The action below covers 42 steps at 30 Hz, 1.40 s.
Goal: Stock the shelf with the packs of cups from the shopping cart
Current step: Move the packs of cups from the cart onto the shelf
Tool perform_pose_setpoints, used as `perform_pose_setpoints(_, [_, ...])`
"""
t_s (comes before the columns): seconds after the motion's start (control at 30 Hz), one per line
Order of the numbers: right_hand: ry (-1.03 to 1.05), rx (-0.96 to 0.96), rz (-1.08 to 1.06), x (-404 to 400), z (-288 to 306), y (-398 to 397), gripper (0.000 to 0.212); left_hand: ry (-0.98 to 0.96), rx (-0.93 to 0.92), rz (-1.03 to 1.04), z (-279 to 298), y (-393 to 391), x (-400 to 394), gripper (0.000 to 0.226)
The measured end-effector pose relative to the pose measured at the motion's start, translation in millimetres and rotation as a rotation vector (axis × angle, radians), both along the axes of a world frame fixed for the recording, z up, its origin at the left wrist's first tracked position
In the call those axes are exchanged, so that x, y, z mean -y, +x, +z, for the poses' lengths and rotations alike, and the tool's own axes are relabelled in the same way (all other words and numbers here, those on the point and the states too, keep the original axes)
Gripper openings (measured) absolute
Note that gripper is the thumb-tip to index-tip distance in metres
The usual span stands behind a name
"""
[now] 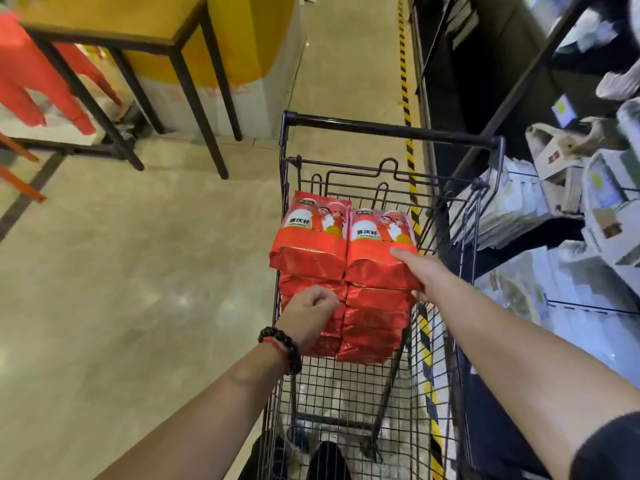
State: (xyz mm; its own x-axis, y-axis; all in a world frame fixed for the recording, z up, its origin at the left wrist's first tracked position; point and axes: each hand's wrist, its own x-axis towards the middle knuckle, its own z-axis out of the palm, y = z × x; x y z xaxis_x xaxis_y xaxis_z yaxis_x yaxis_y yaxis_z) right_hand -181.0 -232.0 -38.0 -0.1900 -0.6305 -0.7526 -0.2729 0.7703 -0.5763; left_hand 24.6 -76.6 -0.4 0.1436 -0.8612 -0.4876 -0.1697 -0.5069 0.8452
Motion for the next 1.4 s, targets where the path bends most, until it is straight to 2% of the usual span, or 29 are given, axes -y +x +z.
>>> perform_pose_setpoints(0.17, [-0.097, 0.038, -0.073, -17.9, 4.4, -22.0, 0.049, 0.013, -0.068, 0.044, -1.5, 0.3, 3.9, 0.012])
perform_pose_setpoints(0.23, [-0.149, 0.063, -0.1, -40.8, 8.1, -34.6, 0.049, 0.028, -0.122, 0.049, -1.0, -2.3, 7.0, 0.01])
perform_pose_setpoints(0.33, [-0.259, 0.104, -0.16, -87.3, 16.8, -43.1, 0.054, 0.126, -0.314, 0.072, -1.0, -12.6, 12.7, 0.012])
perform_pose_setpoints(0.43, [-0.387, 0.21, -0.135, -133.9, 32.0, -37.5, 0.063, 0.178, -0.491, 0.049, 4.4, -24.3, 17.4, 0.034])
perform_pose_setpoints(0.5, [-0.425, 0.264, -0.114, -158.0, 40.9, -27.5, 0.066, 0.149, -0.624, 0.062, 5.6, -30.0, 20.2, 0.056])
perform_pose_setpoints(0.57, [-0.453, 0.282, -0.12, -173.7, 44.9, -15.4, 0.073, 0.088, -0.738, 0.093, 8.9, -29.8, 19.8, 0.067])
perform_pose_setpoints(0.67, [-0.452, 0.318, -0.117, -185.6, 51.5, 4.4, 0.087, 0.057, -0.68, 0.098, 10.8, -21.0, 16.8, 0.07])
perform_pose_setpoints(0.87, [-0.448, 0.304, -0.059, -192.9, 55.6, 25.5, 0.079, -0.015, -0.649, 0.027, 7.0, 1.3, 10.4, 0.055])
perform_pose_setpoints(0.97, [-0.435, 0.293, -0.023, -191.5, 54.7, 35.2, 0.068, -0.014, -0.621, 0.063, 4.7, 15.4, 6.8, 0.056])
perform_pose_setpoints(1.1, [-0.276, 0.363, 0.045, -176.2, 53.0, 43.5, 0.05, -0.023, -0.599, 0.188, -0.5, 44.3, -4.5, 0.057])
perform_pose_setpoints(1.2, [-0.171, 0.312, 0.043, -143.0, 44.6, 52.5, 0.031, -0.036, -0.605, 0.235, -4.9, 75.5, -18.9, 0.053])
perform_pose_setpoints(1.3, [-0.187, 0.269, 0.02, -96.7, 39.8, 71.9, 0.013, -0.017, -0.618, 0.321, -11.9, 105.3, -31.6, 0.055])
perform_pose_setpoints(1.4, [-0.208, 0.24, 0.036, -49.3, 34.0, 97.3, 0.012, -0.008, -0.605, 0.402, -20.0, 130.7, -42.1, 0.055])
